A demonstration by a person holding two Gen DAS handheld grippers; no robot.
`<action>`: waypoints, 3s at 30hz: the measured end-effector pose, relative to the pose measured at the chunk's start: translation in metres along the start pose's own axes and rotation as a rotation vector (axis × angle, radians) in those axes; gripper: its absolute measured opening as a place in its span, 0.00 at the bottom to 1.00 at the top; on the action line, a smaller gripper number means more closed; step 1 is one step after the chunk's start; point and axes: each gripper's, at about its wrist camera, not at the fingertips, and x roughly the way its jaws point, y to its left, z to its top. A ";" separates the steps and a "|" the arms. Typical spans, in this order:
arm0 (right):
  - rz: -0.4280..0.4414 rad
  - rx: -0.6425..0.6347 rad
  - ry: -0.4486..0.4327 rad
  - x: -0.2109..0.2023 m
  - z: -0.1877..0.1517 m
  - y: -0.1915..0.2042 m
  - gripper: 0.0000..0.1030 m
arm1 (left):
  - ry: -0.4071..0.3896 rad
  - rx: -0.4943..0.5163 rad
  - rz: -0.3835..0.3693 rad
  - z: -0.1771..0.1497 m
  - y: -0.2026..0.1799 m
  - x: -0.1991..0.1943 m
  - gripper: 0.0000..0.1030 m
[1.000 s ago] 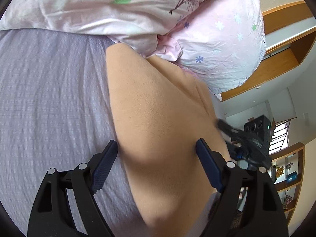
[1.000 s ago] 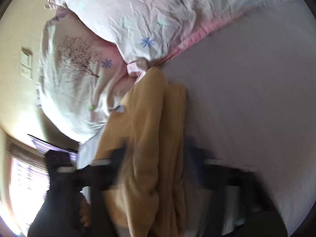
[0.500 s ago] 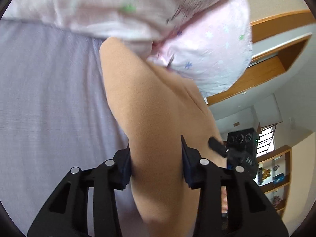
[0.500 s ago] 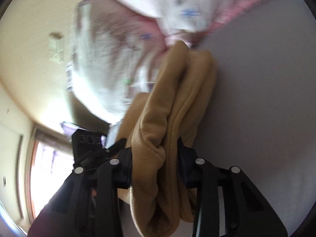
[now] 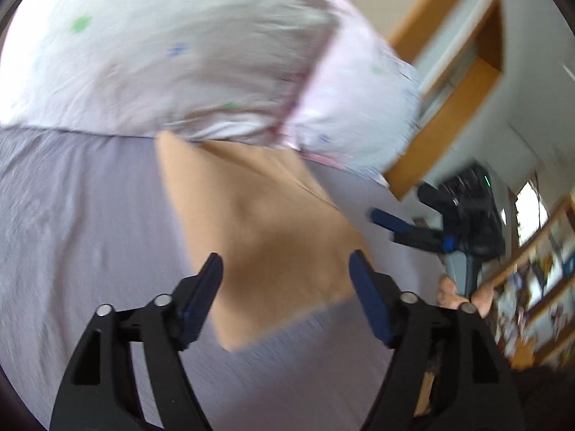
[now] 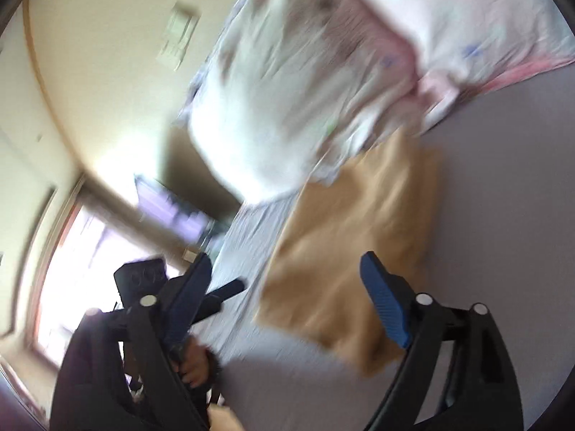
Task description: Fold small clothes
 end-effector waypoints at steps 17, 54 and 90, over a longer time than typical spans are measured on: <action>-0.672 -0.236 0.067 0.012 -0.105 0.017 0.98 | 0.176 0.024 0.325 -0.066 -0.006 0.007 0.92; -0.865 -0.331 0.096 0.037 -0.146 0.027 0.98 | 0.222 0.149 0.596 -0.077 -0.010 0.028 0.99; -0.863 -0.333 0.097 0.036 -0.146 0.026 0.98 | 0.250 0.134 0.602 -0.077 -0.010 0.030 0.99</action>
